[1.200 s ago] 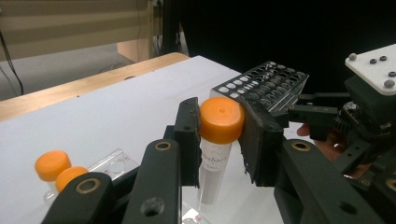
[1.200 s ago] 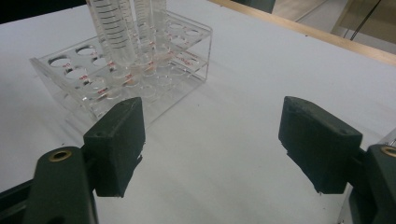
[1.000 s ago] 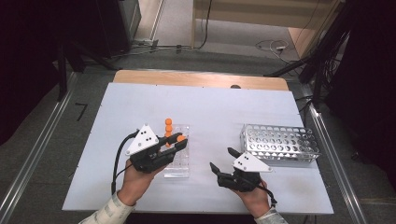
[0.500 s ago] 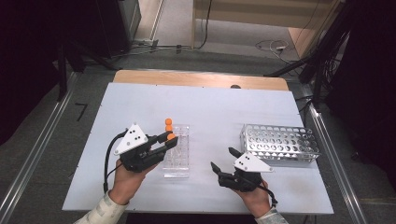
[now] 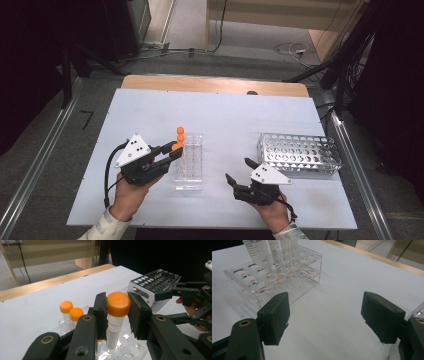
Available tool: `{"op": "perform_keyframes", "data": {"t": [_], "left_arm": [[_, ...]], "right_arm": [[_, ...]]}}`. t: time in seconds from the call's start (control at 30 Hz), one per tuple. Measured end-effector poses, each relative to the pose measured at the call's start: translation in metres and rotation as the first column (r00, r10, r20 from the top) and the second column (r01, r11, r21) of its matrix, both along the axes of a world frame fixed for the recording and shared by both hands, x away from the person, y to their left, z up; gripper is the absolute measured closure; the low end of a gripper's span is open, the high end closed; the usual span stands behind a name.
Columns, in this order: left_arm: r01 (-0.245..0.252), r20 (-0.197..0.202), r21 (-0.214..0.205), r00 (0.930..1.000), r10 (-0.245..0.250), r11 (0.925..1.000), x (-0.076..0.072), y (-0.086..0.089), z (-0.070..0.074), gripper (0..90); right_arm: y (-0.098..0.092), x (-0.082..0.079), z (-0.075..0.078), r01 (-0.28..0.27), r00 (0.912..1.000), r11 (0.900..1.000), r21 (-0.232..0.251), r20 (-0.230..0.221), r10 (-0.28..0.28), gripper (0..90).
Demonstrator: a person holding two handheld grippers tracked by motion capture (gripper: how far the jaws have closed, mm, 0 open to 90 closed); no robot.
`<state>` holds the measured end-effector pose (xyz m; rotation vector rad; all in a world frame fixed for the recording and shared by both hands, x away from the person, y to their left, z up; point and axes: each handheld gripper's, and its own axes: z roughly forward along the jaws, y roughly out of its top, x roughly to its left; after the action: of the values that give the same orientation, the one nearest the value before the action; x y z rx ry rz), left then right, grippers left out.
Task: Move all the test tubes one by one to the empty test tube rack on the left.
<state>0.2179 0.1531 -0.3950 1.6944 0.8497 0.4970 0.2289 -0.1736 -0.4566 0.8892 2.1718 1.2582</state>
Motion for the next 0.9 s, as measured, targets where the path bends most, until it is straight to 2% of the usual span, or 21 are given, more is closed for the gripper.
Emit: {"op": "perform_keyframes", "data": {"t": [0.47,0.67,0.8,0.9], "left_arm": [[-0.011,-0.017,0.014,0.9998,0.011,0.9998,-0.003,0.006,-0.003,70.0],[-0.013,-0.037,0.03,0.9992,0.015,0.9995,-0.001,0.004,-0.01,70.0],[-0.013,-0.045,0.048,0.9989,0.015,0.9988,-0.001,0.001,-0.015,70.0],[-0.018,-0.045,0.078,0.9987,0.022,0.9968,-0.002,-0.003,-0.019,69.9]], "right_arm": [[0.0,0.001,-0.001,-0.003,1.0,1.0,-0.007,0.0,0.003,22.0],[0.001,0.001,-0.001,-0.004,1.0,0.9999,-0.01,0.001,0.004,22.0],[0.001,0.0,-0.001,-0.004,1.0,0.9999,-0.013,-0.002,0.004,22.0],[0.002,0.0,-0.001,-0.007,1.0,0.9999,-0.013,-0.003,0.007,22.0]]}}
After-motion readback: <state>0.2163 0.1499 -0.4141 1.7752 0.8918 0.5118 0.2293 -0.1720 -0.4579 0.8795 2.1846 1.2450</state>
